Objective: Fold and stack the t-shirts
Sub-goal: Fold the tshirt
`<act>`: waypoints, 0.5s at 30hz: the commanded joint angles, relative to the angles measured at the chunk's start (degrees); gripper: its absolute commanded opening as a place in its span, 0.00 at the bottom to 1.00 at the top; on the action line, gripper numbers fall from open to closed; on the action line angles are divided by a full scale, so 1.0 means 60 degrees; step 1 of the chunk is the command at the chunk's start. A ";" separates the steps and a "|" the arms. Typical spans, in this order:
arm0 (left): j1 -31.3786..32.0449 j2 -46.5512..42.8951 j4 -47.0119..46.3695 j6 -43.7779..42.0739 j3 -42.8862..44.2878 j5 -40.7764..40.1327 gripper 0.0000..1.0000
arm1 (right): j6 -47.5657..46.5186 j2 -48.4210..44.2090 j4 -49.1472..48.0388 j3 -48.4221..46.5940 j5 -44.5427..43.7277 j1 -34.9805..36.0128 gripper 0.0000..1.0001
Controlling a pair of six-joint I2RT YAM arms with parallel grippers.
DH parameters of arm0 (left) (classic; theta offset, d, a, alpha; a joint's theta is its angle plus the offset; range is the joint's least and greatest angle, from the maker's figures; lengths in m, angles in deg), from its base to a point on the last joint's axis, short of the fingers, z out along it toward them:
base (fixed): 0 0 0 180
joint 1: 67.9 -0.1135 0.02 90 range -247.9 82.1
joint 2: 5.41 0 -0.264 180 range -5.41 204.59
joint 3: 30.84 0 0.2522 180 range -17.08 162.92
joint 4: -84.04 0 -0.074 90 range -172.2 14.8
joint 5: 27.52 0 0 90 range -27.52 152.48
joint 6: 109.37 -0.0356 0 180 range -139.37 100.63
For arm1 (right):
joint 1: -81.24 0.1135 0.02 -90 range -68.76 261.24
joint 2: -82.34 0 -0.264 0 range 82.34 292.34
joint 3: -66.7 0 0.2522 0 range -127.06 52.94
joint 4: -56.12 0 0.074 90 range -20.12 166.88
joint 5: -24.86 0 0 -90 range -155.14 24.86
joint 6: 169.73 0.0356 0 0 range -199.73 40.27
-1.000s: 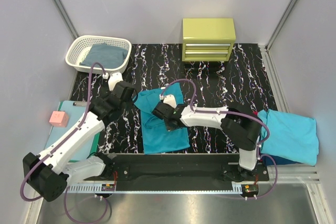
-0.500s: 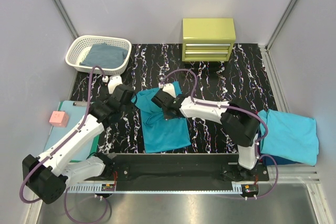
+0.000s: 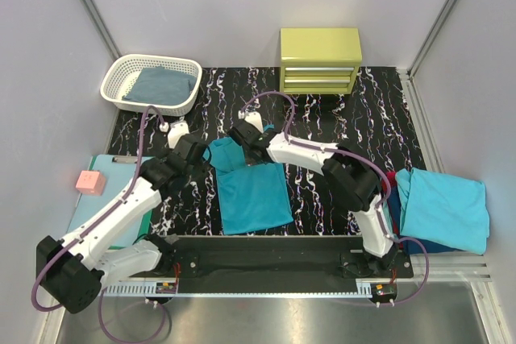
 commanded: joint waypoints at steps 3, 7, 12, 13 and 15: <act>-0.0042 -0.0352 -0.0168 0.0042 -0.0248 0.0387 0.50 | -0.0336 -0.0403 0.0010 -0.0110 -0.1102 -0.0169 0.27; -0.0042 -0.0733 -0.0518 -0.0222 -0.0467 0.0431 0.59 | -0.0701 -0.2149 -0.0210 0.0683 -0.1808 -0.0257 0.49; -0.0086 0.0523 -0.1529 -0.0558 -0.0133 0.0810 0.58 | -0.0615 -0.3702 0.0185 0.1356 -0.1911 -0.0242 0.53; -0.0115 0.1309 -0.1690 -0.0617 0.0246 0.0971 0.57 | -0.0498 -0.3908 0.0229 0.1459 -0.1853 -0.0228 0.53; -0.0305 0.2641 -0.2144 -0.0837 0.0673 0.1627 0.54 | -0.0336 -0.4450 0.0477 0.1767 -0.1794 -0.0242 0.53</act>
